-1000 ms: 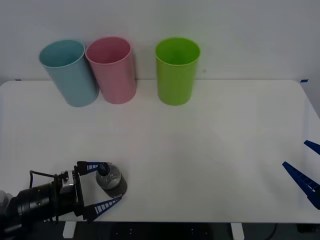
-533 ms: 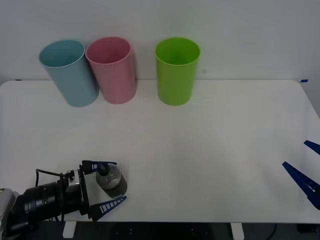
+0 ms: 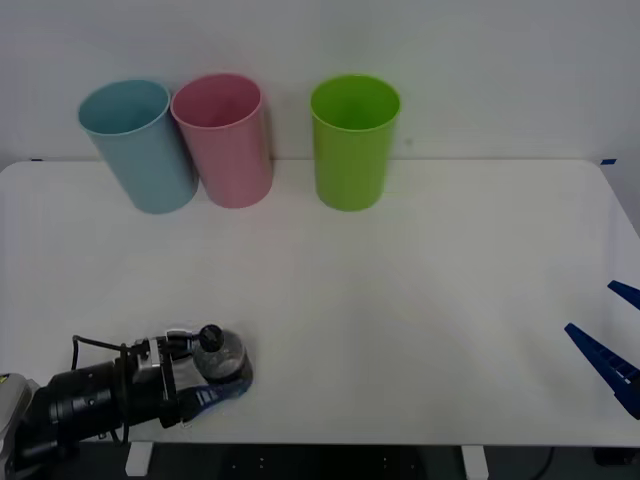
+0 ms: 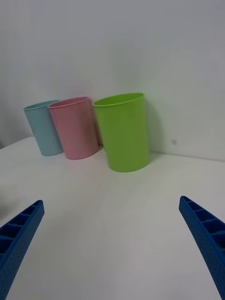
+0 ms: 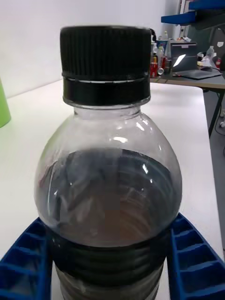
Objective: Grasp the object on the table and drop it into the matching bin: aluminum can to the light blue bin, PET bottle to the pink bin.
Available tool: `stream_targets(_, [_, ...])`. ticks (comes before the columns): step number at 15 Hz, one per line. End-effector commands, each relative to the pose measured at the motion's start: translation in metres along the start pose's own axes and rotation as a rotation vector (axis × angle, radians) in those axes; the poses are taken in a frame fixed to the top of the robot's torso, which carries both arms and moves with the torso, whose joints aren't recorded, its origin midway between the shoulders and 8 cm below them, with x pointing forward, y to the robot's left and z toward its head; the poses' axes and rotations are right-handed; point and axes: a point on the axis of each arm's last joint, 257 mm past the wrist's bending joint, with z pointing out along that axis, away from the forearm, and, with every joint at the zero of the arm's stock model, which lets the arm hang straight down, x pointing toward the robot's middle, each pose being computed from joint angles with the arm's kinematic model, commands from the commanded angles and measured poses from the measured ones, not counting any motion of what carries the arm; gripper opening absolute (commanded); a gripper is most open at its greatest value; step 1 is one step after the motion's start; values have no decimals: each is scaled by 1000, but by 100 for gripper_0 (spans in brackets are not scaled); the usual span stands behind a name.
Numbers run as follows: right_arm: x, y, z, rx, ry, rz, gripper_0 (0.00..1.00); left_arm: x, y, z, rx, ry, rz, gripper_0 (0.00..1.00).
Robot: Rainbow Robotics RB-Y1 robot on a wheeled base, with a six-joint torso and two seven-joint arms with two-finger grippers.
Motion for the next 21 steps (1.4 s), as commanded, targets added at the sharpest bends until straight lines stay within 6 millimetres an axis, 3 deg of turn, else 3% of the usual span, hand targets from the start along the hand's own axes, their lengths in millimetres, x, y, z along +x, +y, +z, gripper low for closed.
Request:
stream_targets(1, [0,0,0,0,0,0,100,-1,0,1,4,-1,-5,0])
stream_targets(6, [0,0,0,0,0,0,100,-12,7,1,-20,-44,-28,0])
stream_targets(11, [0,0,0,0,0,0,100,-26,38,-25,-135,-95,-42,0])
stream_targets(21, [0,0,0,0,0,0,100,-46,97,-49,-362,-171,-86,0])
